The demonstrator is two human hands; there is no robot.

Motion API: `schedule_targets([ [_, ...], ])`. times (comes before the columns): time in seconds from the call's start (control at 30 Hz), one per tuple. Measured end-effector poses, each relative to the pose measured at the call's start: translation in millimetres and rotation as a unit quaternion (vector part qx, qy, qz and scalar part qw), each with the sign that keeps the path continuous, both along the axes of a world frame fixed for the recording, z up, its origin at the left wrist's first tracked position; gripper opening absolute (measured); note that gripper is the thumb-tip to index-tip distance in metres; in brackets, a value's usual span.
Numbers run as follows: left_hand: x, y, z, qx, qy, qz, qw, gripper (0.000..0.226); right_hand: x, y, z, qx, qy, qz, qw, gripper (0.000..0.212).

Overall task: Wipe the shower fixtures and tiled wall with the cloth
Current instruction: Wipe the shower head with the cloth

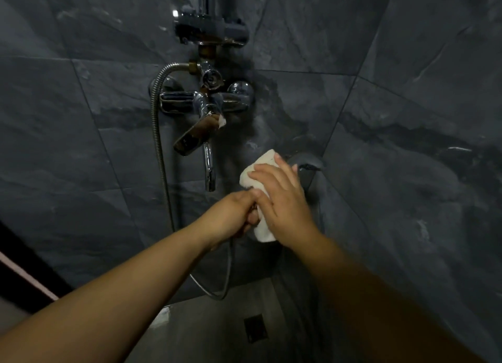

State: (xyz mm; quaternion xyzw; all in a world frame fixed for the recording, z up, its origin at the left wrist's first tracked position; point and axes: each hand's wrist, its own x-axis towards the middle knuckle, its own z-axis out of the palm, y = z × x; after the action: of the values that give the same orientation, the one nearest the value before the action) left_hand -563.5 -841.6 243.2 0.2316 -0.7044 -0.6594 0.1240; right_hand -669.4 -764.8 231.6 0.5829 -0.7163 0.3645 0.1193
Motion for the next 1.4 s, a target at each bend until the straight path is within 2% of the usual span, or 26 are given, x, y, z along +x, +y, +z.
schedule_targets([
  [0.1,3,-3,3,-0.044,0.018,0.004,0.999,0.041,-21,-8,11,-0.011,0.034,-0.007,0.999,0.044],
  [0.17,7,-6,5,-0.054,0.026,0.0,0.998,0.039,-42,-13,20,-0.013,0.012,-0.049,0.999,0.046],
  [0.27,11,-7,7,-0.058,0.03,0.001,0.998,0.04,-58,-16,30,-0.078,-0.026,-0.089,0.993,0.045],
  [0.33,11,-8,7,-0.067,0.029,0.007,0.997,0.04,-40,-17,29,-0.103,0.005,-0.064,0.993,0.038],
  [0.4,13,-10,8,-0.092,0.022,0.01,0.995,0.04,-15,-18,22,-0.082,0.057,-0.01,0.995,0.034],
  [0.5,18,-8,7,-0.157,0.0,-0.004,0.988,0.037,-10,-13,15,-0.072,0.143,0.048,0.986,0.035],
  [0.57,22,-6,8,-0.234,-0.008,-0.011,0.972,0.03,-28,-10,18,-0.079,0.21,0.056,0.973,0.044],
  [0.63,25,-9,12,-0.321,-0.002,-0.006,0.947,0.024,-52,-10,28,-0.073,0.214,0.032,0.974,0.05],
  [0.7,29,-12,17,-0.35,0.013,-0.002,0.937,0.026,-68,-9,39,-0.077,0.181,-0.002,0.98,0.046],
  [0.77,30,-15,20,-0.319,0.018,0.006,0.947,0.025,-61,-13,41,-0.105,0.154,-0.023,0.982,0.04],
  [0.87,27,-15,19,-0.215,0.047,0.021,0.975,0.034,-16,-24,31,-0.156,0.134,-0.005,0.979,0.036],
  [0.93,26,-13,14,-0.148,0.06,0.019,0.987,0.043,5,-26,21,-0.162,0.167,0.035,0.972,0.036],
  [1.03,29,-12,15,-0.085,0.062,0.02,0.994,0.039,-12,-24,25,-0.153,0.24,0.069,0.956,0.041],
  [1.13,34,-17,25,-0.083,0.064,0.031,0.994,0.039,-52,-22,38,-0.172,0.231,0.006,0.958,0.043],
  [1.23,33,-22,31,-0.105,0.073,0.039,0.991,0.041,-75,-21,47,-0.182,0.082,-0.12,0.972,0.042],
  [1.3,30,-22,32,-0.107,0.077,0.069,0.989,0.041,-65,-24,48,-0.174,-0.007,-0.161,0.971,0.042],
  [1.33,29,-22,32,-0.122,0.079,0.086,0.986,0.042,-52,-26,48,-0.152,-0.002,-0.155,0.976,0.043],
  [1.4,27,-24,30,-0.166,0.077,0.104,0.978,0.043,-28,-27,41,-0.086,0.074,-0.118,0.986,0.042],
])
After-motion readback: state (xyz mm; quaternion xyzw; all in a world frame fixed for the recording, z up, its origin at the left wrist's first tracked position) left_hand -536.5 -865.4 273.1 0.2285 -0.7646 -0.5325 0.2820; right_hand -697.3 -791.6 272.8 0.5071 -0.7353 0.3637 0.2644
